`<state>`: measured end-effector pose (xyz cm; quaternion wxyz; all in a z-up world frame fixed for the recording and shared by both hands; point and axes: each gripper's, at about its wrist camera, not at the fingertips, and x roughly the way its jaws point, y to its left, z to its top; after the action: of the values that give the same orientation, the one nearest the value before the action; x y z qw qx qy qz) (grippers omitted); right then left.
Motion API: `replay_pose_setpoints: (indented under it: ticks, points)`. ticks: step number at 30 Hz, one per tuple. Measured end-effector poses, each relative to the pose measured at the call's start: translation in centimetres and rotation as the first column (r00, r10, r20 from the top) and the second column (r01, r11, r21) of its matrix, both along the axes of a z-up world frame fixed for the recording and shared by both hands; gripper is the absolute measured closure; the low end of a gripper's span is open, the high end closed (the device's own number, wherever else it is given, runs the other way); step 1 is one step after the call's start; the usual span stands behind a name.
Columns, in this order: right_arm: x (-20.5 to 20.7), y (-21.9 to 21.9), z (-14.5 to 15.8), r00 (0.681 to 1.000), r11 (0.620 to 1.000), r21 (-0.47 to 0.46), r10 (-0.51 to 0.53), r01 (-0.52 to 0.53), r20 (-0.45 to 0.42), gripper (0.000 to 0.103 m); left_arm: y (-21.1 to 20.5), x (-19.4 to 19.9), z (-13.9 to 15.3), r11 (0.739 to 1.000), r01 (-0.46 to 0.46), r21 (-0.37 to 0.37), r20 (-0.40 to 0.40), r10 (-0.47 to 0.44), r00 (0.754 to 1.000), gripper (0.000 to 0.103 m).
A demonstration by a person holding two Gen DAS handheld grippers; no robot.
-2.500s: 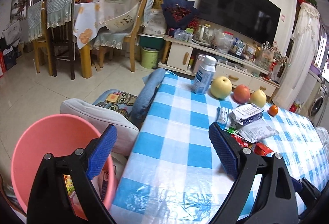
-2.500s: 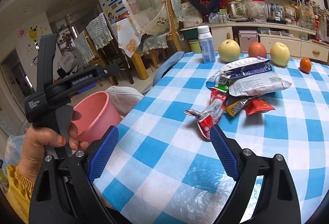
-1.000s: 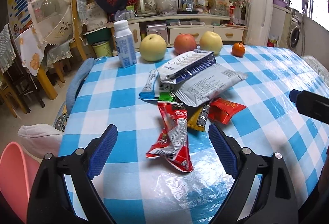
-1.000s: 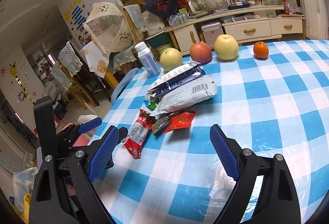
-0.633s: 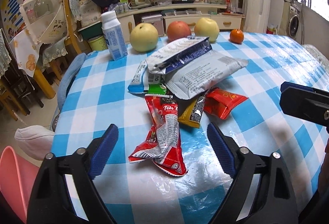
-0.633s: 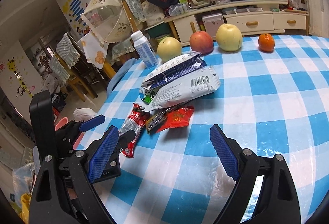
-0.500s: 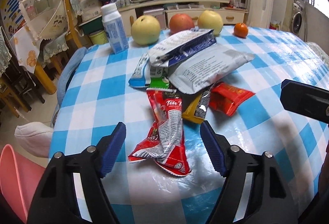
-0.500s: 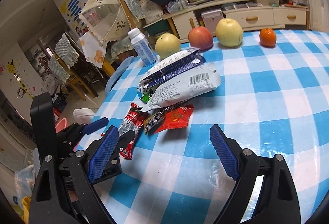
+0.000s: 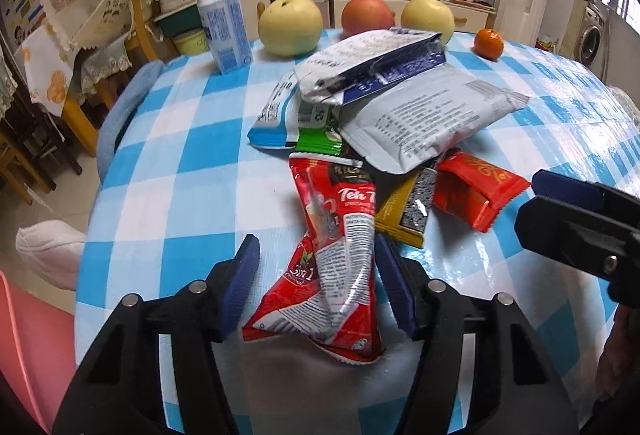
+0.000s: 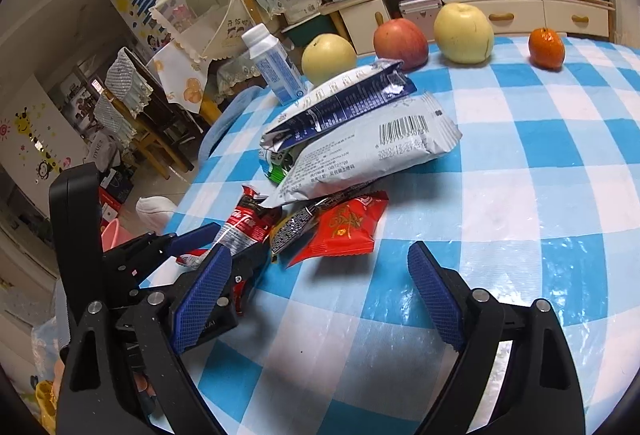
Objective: Collect trash
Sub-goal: 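Grasp the red snack wrapper with the left gripper while the right grasps the small red packet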
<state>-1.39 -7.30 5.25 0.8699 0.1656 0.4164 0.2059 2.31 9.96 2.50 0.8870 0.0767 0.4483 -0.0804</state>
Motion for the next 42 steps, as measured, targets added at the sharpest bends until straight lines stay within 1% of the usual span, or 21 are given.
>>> replay_pose_setpoints:
  ticks: [4, 7, 10, 14, 17, 21, 23, 26, 30, 35, 42]
  points:
    - [0.7, -0.2, -0.8, 1.0, 1.0, 0.004, -0.013, 0.013, -0.015, 0.021, 0.1, 0.2, -0.1, 1.0, 0.001, -0.01, -0.008, -0.001, 1.0, 0.041]
    - [1.1, -0.5, -1.2, 0.999, 1.0, 0.017, -0.021, 0.021, -0.026, 0.026, 0.1, 0.4, -0.2, 1.0, 0.007, -0.021, -0.015, -0.007, 1.0, 0.042]
    - [1.4, -0.7, -1.5, 0.999, 0.999, 0.027, -0.027, 0.028, -0.03, 0.029, 0.4, 0.5, -0.4, 0.999, 0.012, -0.043, -0.024, -0.013, 1.0, 0.043]
    - [1.9, -0.5, -1.9, 0.999, 0.999, 0.027, -0.023, 0.024, -0.029, 0.037, 0.7, 0.4, -0.5, 0.998, 0.023, -0.062, -0.031, -0.025, 0.999, 0.049]
    - [2.2, -0.3, -2.3, 0.999, 0.999, 0.018, -0.029, 0.029, -0.03, 0.041, 0.8, 0.4, -0.5, 0.996, 0.027, -0.081, -0.034, -0.03, 0.999, 0.055]
    - [2.2, -0.3, -2.4, 0.999, 0.999, 0.024, -0.03, 0.031, -0.022, 0.045, 0.9, 0.4, -0.4, 0.995, 0.03, -0.092, -0.034, -0.033, 0.999, 0.056]
    - [2.2, -0.3, -2.4, 0.999, 0.999, 0.017, -0.028, 0.028, -0.018, 0.05, 1.0, 0.4, -0.4, 0.994, 0.03, -0.101, -0.034, -0.034, 0.999, 0.057]
    - [2.2, -0.1, -2.3, 0.999, 0.999, 0.015, -0.031, 0.031, -0.009, 0.056, 1.2, 0.4, -0.5, 0.993, 0.031, -0.111, -0.034, -0.034, 0.999, 0.057]
    - [2.2, 0.2, -2.4, 0.999, 0.999, -0.027, -0.032, 0.031, -0.018, 0.066, 1.3, 0.5, -0.5, 0.993, 0.029, -0.116, -0.034, -0.033, 0.999, 0.057]
    - [2.0, 0.0, -2.4, 0.999, 0.998, -0.036, -0.042, 0.042, -0.019, 0.068, 1.4, 0.3, -0.4, 0.991, 0.026, -0.128, -0.035, -0.031, 0.999, 0.058]
    - [1.3, -0.2, -1.9, 0.999, 0.998, -0.043, -0.037, 0.037, -0.02, 0.068, 2.3, 0.3, -0.4, 0.986, 0.017, -0.167, -0.049, -0.026, 0.998, 0.059]
